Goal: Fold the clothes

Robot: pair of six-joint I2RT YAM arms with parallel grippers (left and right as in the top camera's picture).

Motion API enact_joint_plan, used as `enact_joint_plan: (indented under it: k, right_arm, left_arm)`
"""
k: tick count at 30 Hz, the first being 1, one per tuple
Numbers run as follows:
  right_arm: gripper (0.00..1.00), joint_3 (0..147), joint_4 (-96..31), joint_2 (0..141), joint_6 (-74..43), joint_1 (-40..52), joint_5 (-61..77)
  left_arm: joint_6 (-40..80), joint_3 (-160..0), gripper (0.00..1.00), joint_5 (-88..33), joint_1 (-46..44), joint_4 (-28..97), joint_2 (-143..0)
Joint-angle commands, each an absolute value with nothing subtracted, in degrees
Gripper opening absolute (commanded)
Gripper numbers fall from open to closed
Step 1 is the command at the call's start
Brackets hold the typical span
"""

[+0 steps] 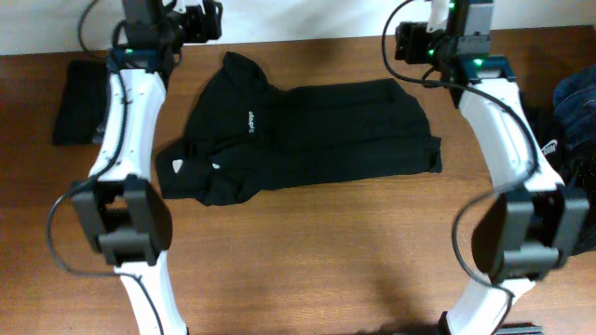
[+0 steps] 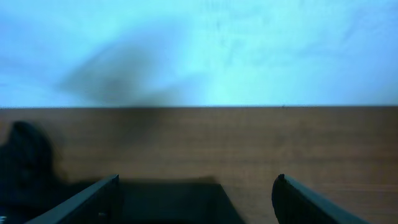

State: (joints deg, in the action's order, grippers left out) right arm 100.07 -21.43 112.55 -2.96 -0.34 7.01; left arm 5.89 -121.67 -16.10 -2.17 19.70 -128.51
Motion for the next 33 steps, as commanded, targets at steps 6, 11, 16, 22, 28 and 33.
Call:
enact_joint_plan:
  k: [6, 11, 16, 22, 28, 33]
  right_arm:
    - [0.82, 100.84, -18.44, 122.65, -3.46, -0.73, 7.70]
    - [0.87, 100.84, -17.41, 126.43, -3.31, -0.71, 8.45]
    - [0.87, 100.84, -17.98, 128.09, -3.29, -0.71, 8.43]
    - [0.87, 100.84, -19.90, 128.20, -3.29, -0.71, 8.38]
    - [0.87, 100.84, -20.73, 128.68, -3.51, -0.71, 8.43]
    - [0.87, 100.82, -22.24, 128.97, -3.51, -0.69, 8.40]
  left_arm:
    - [7.29, -123.07, 0.92, -17.82, -2.68, 13.65, -139.17]
    - [7.29, -123.07, 0.91, -17.82, -3.09, 11.55, -142.04]
    - [6.81, -123.07, 0.78, -17.82, -3.81, 13.85, -143.50]
    - [6.13, -123.70, 0.68, -17.08, -3.86, 19.25, -143.48]
    - [3.73, -123.70, 0.68, -15.00, -3.86, 21.10, -143.48]
    - [3.60, -123.70, 0.77, -15.03, -4.16, 21.04, -144.07]
